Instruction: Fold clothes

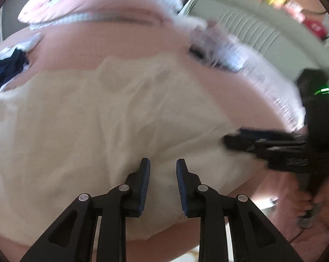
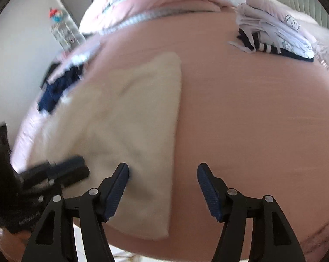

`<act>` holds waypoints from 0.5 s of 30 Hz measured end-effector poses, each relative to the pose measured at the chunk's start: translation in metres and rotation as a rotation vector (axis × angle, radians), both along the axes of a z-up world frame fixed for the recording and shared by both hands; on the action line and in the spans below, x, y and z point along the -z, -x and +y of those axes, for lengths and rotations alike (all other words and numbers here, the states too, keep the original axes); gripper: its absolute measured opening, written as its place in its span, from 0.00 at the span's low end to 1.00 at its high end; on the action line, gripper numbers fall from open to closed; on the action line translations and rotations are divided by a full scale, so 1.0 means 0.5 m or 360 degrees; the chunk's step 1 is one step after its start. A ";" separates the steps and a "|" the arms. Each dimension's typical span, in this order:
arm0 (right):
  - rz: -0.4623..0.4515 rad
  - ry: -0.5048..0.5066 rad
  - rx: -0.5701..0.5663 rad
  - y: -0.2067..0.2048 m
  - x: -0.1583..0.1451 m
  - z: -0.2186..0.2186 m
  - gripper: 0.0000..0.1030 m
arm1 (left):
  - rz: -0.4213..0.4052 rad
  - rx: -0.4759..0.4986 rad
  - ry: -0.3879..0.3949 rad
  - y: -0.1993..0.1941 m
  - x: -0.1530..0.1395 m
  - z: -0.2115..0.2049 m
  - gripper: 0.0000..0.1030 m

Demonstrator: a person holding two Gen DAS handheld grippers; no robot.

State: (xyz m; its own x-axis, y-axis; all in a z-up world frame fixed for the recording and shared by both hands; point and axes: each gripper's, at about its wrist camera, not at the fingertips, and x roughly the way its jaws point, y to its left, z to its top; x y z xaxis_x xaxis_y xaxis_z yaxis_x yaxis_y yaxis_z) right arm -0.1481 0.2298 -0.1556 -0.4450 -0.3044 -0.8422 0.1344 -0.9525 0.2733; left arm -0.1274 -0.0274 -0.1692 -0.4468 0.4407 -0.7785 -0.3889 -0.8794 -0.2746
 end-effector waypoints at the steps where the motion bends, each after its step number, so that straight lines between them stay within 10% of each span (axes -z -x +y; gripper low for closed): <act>1: -0.0008 -0.0002 0.0005 -0.005 0.008 0.005 0.63 | 0.0003 -0.0006 -0.0010 -0.006 0.000 -0.006 0.21; 11: -0.0043 -0.0058 0.0131 -0.084 0.006 0.042 0.63 | 0.0027 -0.0051 -0.0046 -0.011 0.008 -0.019 0.21; 15: 0.0099 -0.0059 0.0174 -0.099 -0.019 0.037 0.63 | 0.0015 -0.0150 -0.0276 -0.037 -0.008 -0.058 0.33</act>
State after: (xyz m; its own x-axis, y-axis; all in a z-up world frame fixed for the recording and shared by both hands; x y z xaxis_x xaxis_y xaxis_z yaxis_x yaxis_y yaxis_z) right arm -0.0985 0.2485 -0.1463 -0.5256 -0.2204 -0.8217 0.0448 -0.9717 0.2320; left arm -0.1086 -0.0564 -0.1652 -0.4994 0.5237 -0.6902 -0.3101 -0.8519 -0.4220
